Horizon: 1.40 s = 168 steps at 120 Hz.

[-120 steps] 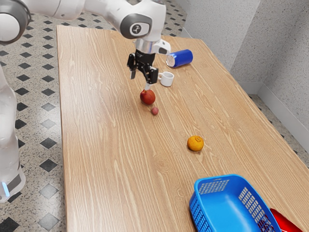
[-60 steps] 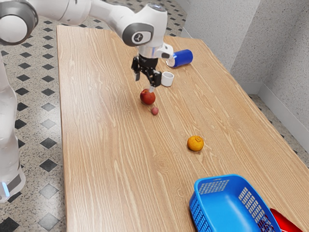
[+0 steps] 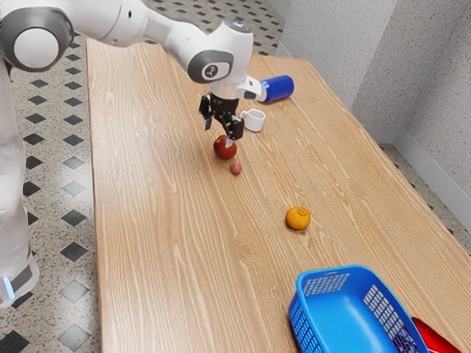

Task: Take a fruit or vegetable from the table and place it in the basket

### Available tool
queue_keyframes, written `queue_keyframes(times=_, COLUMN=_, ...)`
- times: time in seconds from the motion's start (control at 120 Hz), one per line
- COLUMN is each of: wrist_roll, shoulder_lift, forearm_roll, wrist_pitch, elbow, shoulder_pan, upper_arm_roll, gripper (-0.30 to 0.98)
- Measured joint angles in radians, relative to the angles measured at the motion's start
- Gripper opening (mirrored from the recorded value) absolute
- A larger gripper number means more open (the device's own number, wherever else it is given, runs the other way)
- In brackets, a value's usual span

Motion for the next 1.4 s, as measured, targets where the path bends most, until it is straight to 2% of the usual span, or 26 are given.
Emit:
queue_keyframes(times=0.583, wrist_roll=0.005, shoulder_lift=0.061, forearm_roll=-0.008, wrist_pitch=0.036, elbow=0.012, shoulder_pan=-0.039, upper_arm_roll=-0.001, gripper=0.67)
queue_keyframes(times=0.867, wrist_roll=0.007, shoulder_lift=0.082, forearm_roll=-0.007, wrist_pitch=0.046, elbow=0.023, shoulder_pan=-0.003, upper_arm_roll=0.000, gripper=0.67)
queue_keyframes(times=1.4, wrist_roll=0.000, shoulder_lift=0.084, forearm_roll=-0.005, wrist_pitch=0.048, elbow=0.025, shoulder_pan=-0.002, upper_arm_roll=0.001, gripper=0.38)
